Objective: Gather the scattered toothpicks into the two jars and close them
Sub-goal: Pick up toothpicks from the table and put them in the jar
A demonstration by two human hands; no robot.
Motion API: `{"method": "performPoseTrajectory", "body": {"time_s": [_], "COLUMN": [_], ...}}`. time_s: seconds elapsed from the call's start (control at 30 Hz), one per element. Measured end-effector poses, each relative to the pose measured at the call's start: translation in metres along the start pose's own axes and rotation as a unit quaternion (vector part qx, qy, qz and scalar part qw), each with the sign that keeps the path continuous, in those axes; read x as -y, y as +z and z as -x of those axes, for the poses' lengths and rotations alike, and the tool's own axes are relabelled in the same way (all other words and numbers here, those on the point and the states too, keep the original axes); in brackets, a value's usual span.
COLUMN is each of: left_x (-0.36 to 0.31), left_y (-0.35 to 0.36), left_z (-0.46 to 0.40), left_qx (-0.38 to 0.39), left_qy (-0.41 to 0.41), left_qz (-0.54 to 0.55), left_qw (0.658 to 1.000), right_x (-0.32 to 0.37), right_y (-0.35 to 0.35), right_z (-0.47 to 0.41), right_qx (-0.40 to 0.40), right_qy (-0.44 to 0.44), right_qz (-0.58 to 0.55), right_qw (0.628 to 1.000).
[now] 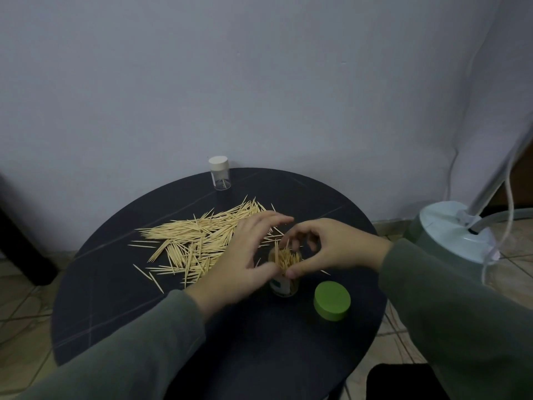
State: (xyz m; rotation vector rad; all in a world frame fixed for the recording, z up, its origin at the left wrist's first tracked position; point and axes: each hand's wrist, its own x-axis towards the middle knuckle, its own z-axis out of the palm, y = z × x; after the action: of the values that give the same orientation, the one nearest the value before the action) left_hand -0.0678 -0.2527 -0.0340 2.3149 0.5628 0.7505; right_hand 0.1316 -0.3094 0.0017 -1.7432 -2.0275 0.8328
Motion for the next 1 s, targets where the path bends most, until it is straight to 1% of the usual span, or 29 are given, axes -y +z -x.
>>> {"method": "performPoseTrajectory", "body": {"time_s": [0.03, 0.07, 0.13, 0.2, 0.27, 0.33, 0.37, 0.47, 0.53, 0.7, 0.77, 0.87, 0.93, 1.0], "left_x": [-0.002, -0.005, -0.009, -0.009, -0.005, 0.001, 0.003, 0.004, 0.006, 0.003, 0.0, -0.001, 0.001, 0.001], "left_y": [-0.005, -0.009, -0.012, -0.012, -0.014, -0.017, -0.019, -0.027, -0.034, -0.032, -0.027, -0.028, -0.033, -0.036], "left_z": [-0.002, -0.003, -0.003, -0.003, -0.005, -0.005, -0.006, -0.007, -0.007, -0.006, -0.007, -0.007, -0.006, -0.006], "left_qx": [0.026, 0.046, 0.056, 0.06, 0.082, 0.104, 0.105, 0.059, 0.047, 0.135, 0.126, 0.087, 0.093, 0.116], "left_qy": [0.053, 0.086, 0.124, 0.131, 0.11, 0.094, 0.089, 0.076, 0.075, 0.08, 0.091, 0.091, 0.087, 0.093], "left_qz": [-0.087, -0.145, -0.218, -0.266, -0.299, -0.299, -0.281, -0.225, -0.235, -0.255, -0.257, -0.236, -0.221, -0.231], "left_qw": [0.994, 0.985, 0.966, 0.953, 0.944, 0.944, 0.95, 0.97, 0.968, 0.954, 0.954, 0.964, 0.967, 0.961], "right_x": [0.0, 0.001, 0.001, 0.001, 0.002, 0.002, 0.002, 0.0, -0.001, -0.001, 0.0, 0.001, 0.001, 0.0], "right_y": [0.0, 0.0, 0.0, -0.001, -0.001, -0.001, -0.001, 0.0, 0.0, 0.0, 0.0, 0.001, 0.001, 0.0], "right_z": [0.0, 0.001, 0.002, 0.003, 0.003, 0.002, 0.002, 0.001, 0.0, 0.0, 0.0, -0.001, 0.0, 0.0], "right_qx": [-0.001, -0.001, -0.001, -0.007, -0.013, -0.008, -0.005, 0.002, 0.001, 0.0, 0.0, -0.003, 0.001, 0.007], "right_qy": [-0.005, -0.01, -0.017, -0.013, -0.005, -0.003, -0.003, 0.003, 0.014, 0.019, 0.015, 0.017, 0.019, 0.022], "right_qz": [0.004, 0.0, -0.018, -0.013, 0.014, 0.016, 0.01, -0.006, -0.013, -0.026, -0.016, -0.006, -0.012, -0.019], "right_qw": [1.0, 1.0, 1.0, 1.0, 1.0, 1.0, 1.0, 1.0, 1.0, 0.999, 1.0, 1.0, 1.0, 1.0]}}
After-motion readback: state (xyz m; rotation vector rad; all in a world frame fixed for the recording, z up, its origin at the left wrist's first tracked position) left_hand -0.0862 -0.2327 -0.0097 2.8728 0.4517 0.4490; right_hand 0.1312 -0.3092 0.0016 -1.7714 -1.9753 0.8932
